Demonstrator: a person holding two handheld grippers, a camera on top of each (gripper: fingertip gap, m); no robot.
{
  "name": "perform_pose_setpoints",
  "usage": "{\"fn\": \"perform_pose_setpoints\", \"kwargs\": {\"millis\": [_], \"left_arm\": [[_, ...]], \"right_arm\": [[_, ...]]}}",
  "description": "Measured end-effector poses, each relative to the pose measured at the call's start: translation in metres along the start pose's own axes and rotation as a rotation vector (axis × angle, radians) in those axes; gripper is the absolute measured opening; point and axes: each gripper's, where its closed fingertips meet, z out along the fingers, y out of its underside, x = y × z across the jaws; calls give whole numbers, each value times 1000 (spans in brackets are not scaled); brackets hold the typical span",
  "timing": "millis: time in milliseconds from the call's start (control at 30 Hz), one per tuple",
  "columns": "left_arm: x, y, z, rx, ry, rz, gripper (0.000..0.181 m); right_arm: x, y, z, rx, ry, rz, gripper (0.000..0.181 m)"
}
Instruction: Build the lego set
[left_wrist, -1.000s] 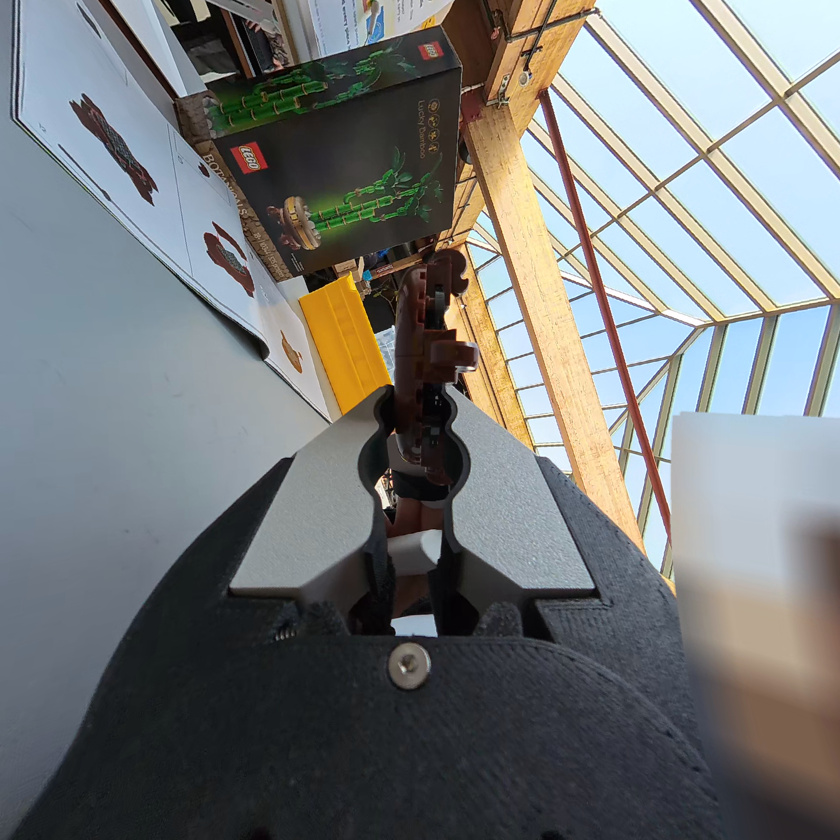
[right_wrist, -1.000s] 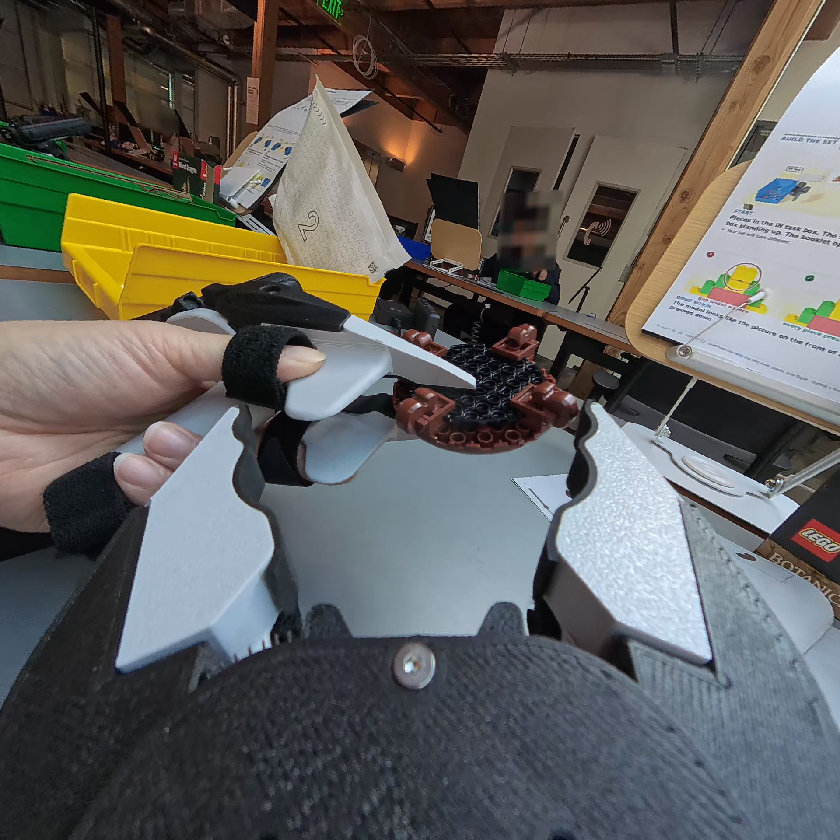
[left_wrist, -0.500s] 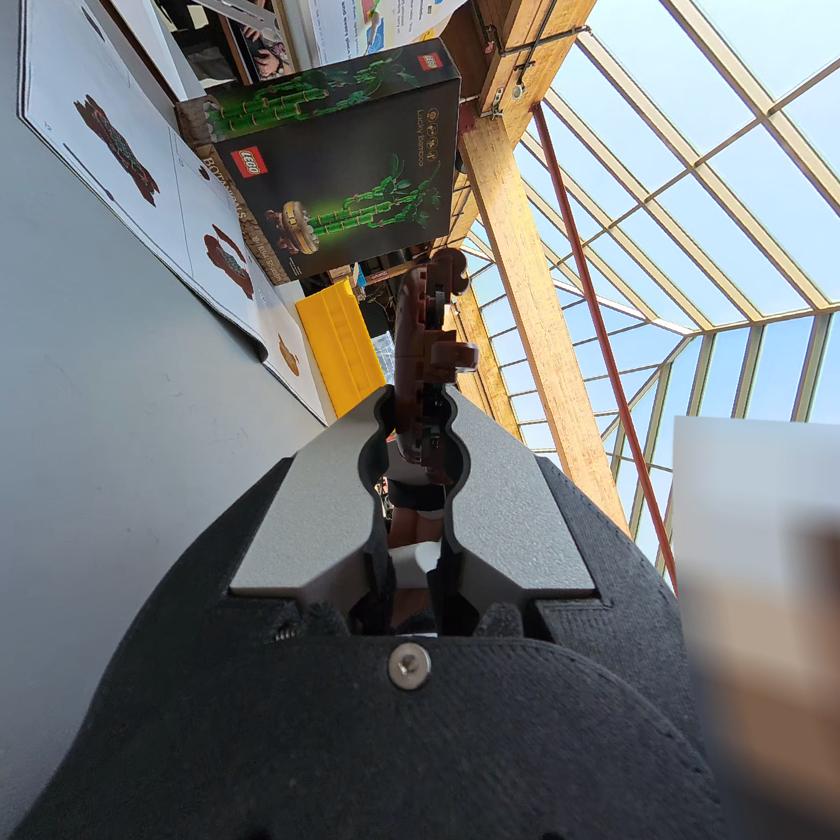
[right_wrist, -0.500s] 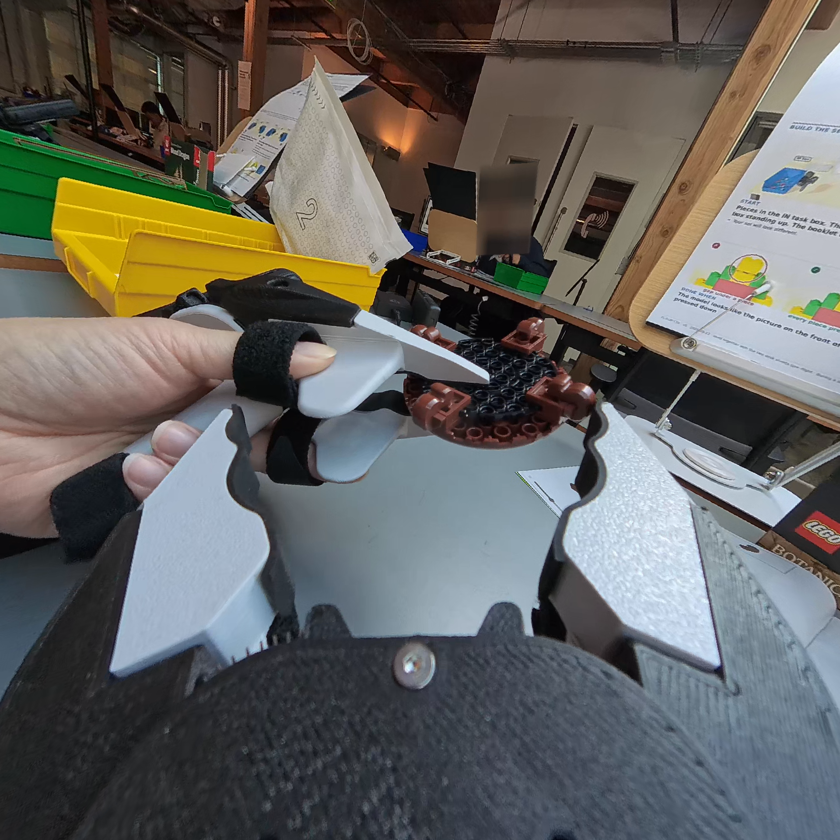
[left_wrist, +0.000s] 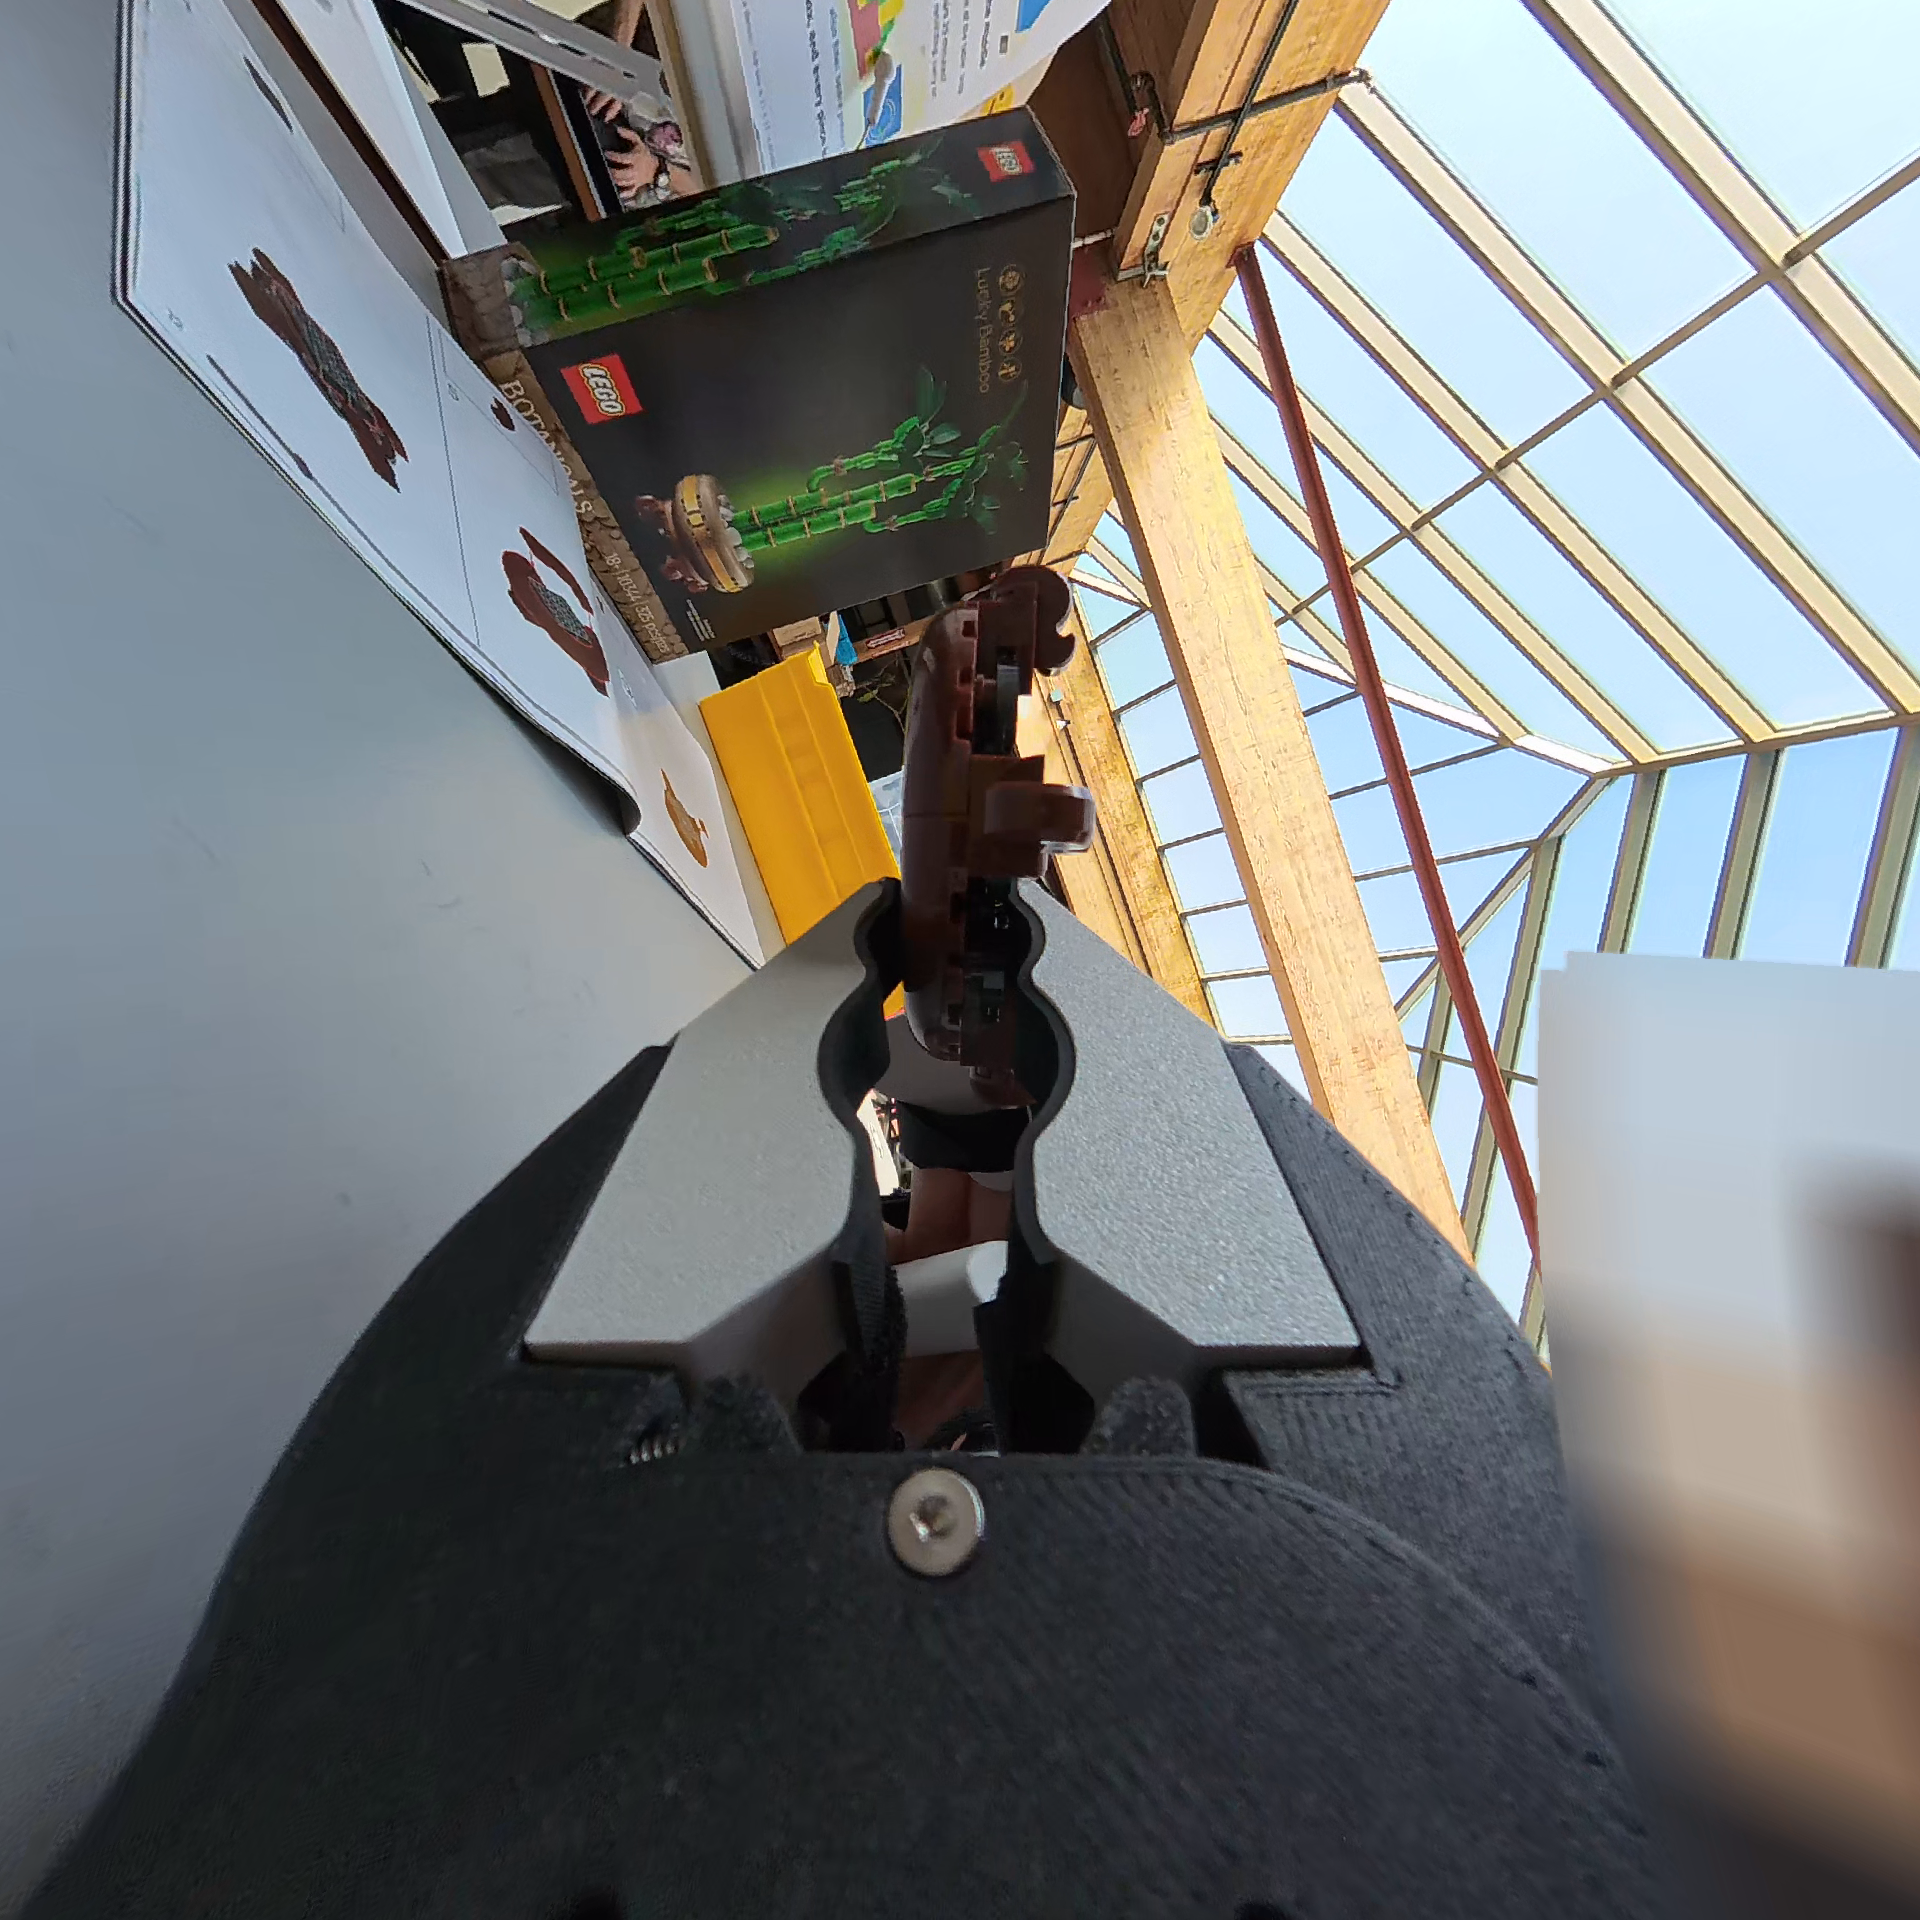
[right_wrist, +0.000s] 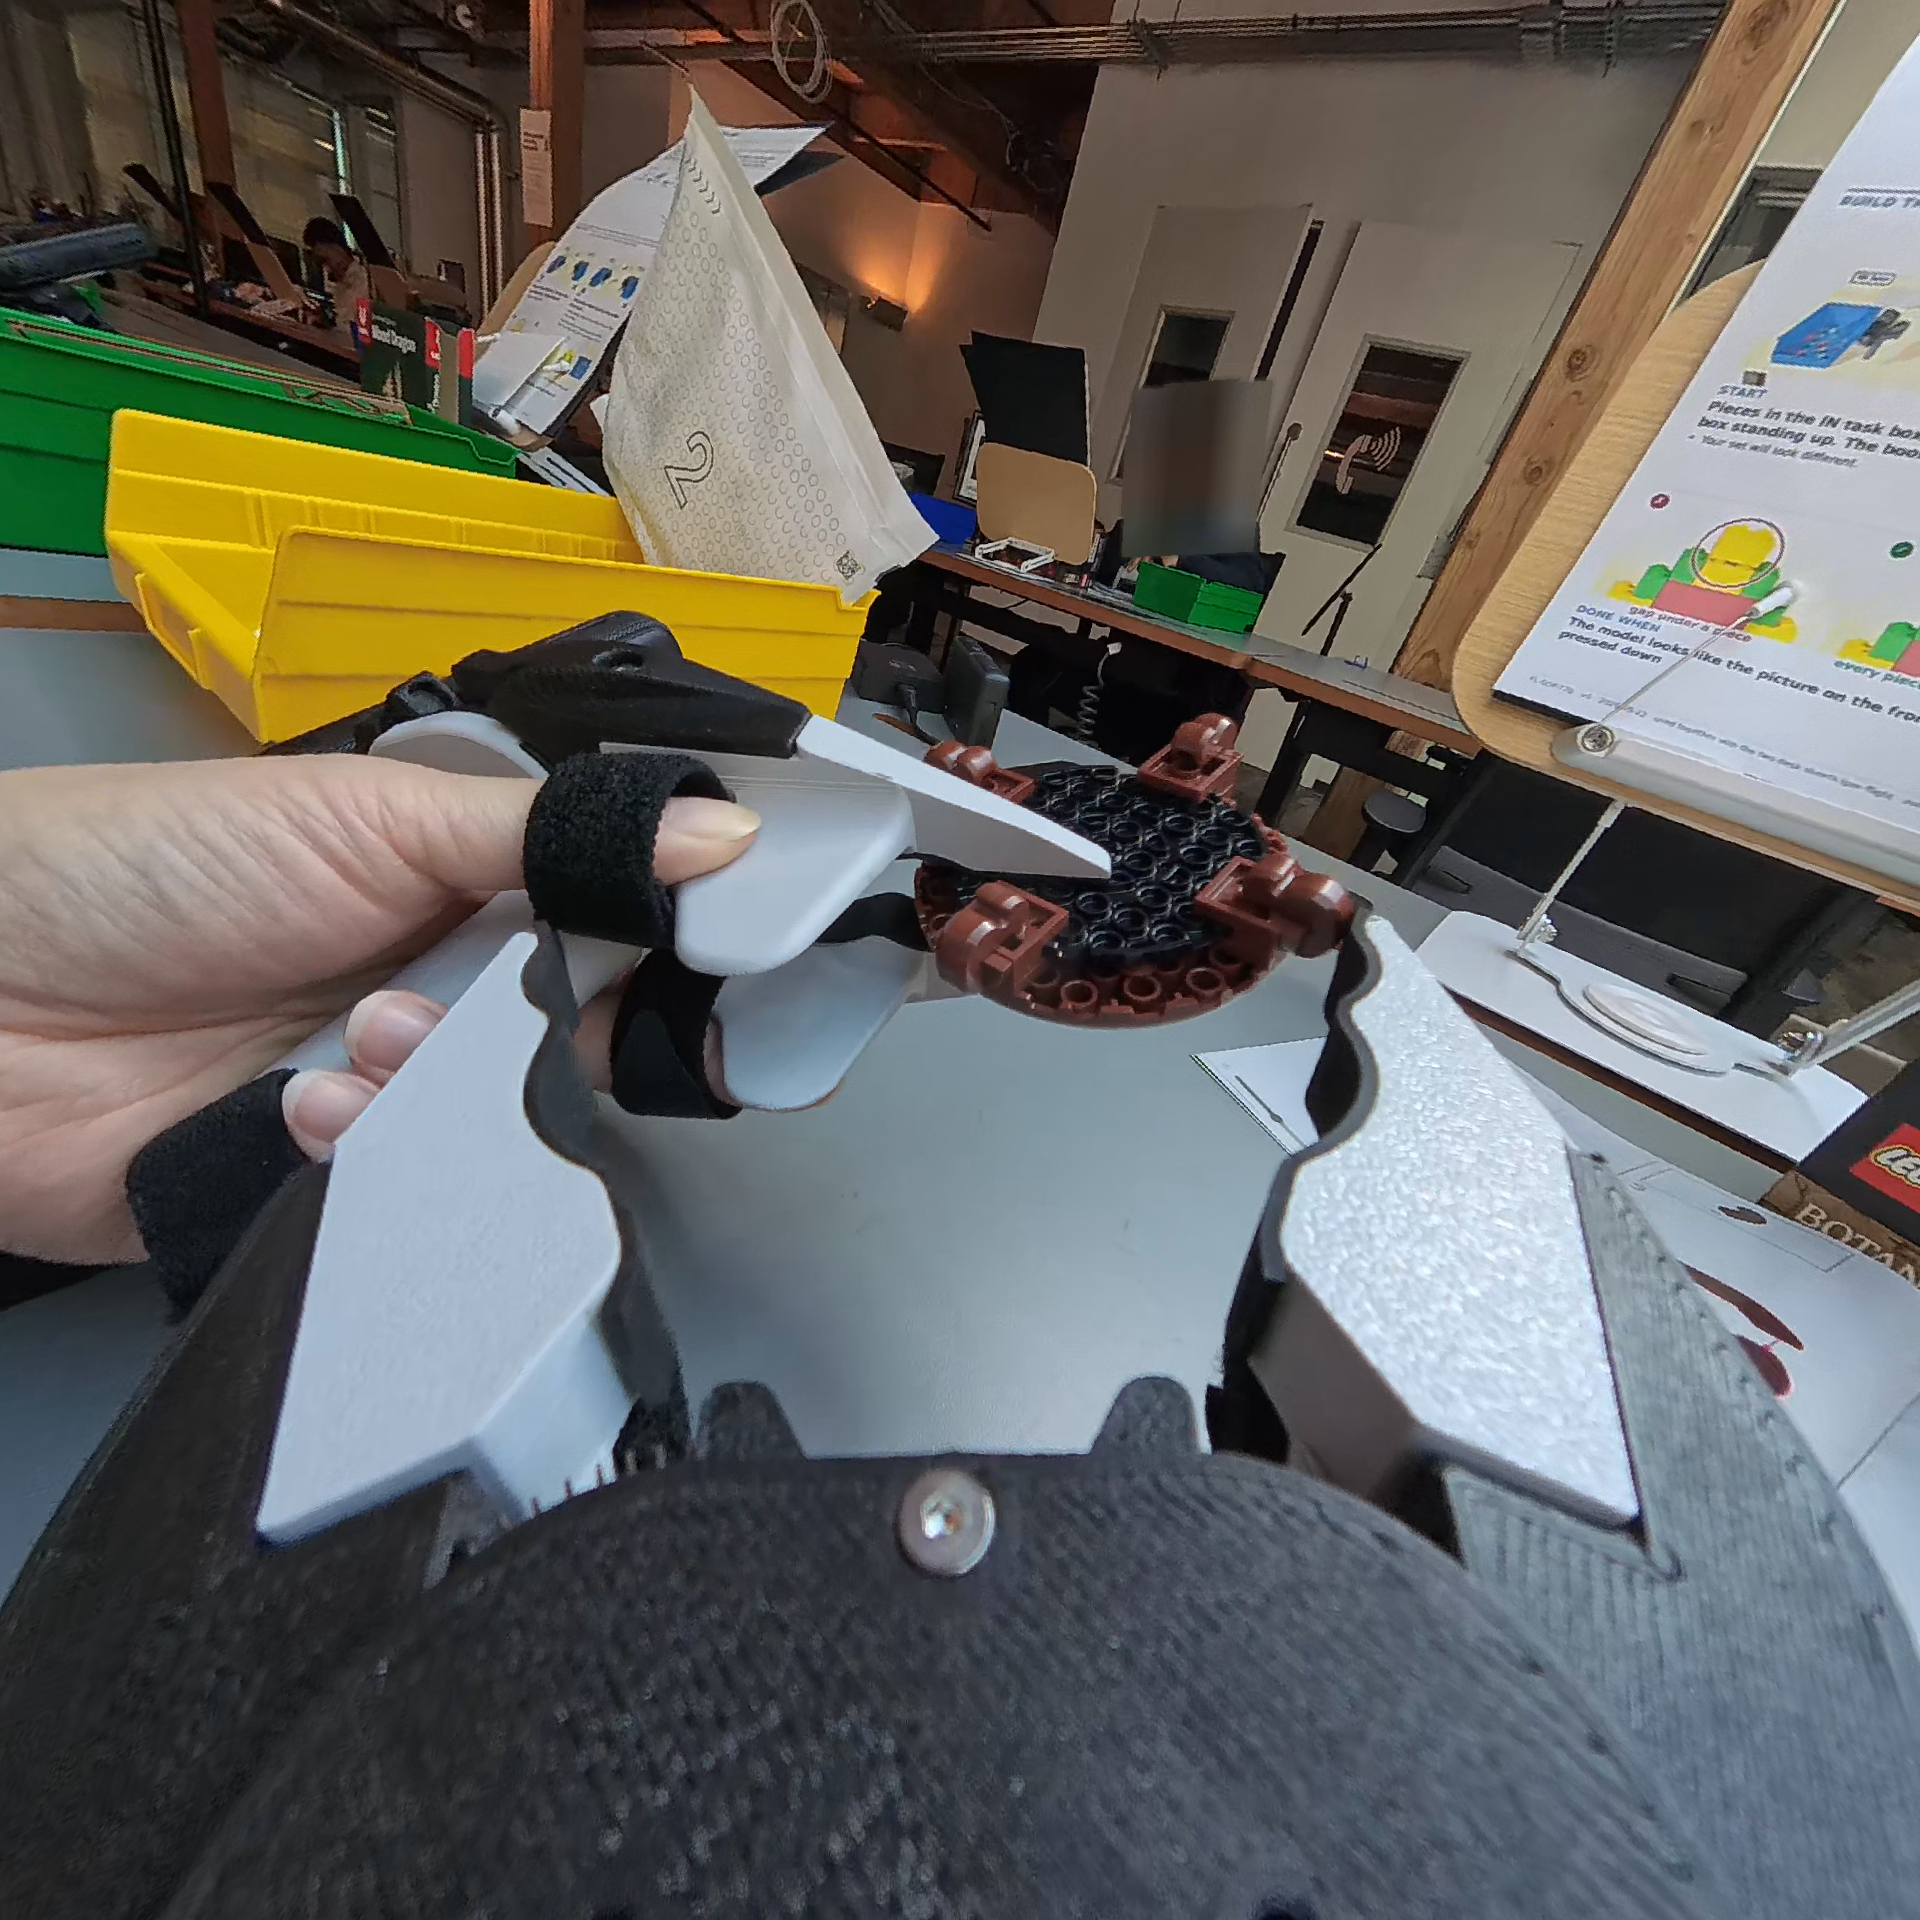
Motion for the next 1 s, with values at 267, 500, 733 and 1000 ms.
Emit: {"fn": "perform_pose_setpoints", "kwargs": {"millis": [267, 500, 733, 1000], "left_arm": [[1, -1, 2, 9, 25, -16, 16], [2, 1, 2, -6, 4, 38, 16], [-2, -2, -1, 9, -7, 31, 16], [0, -1, 4, 12, 0, 22, 16]], "right_arm": [[1, -3, -2, 23, -5, 16, 138], [-2, 1, 1, -5, -5, -14, 147], [-5, 3, 2, -26, -29, -3, 146], [4, 0, -1, 5, -12, 56, 143]]}}
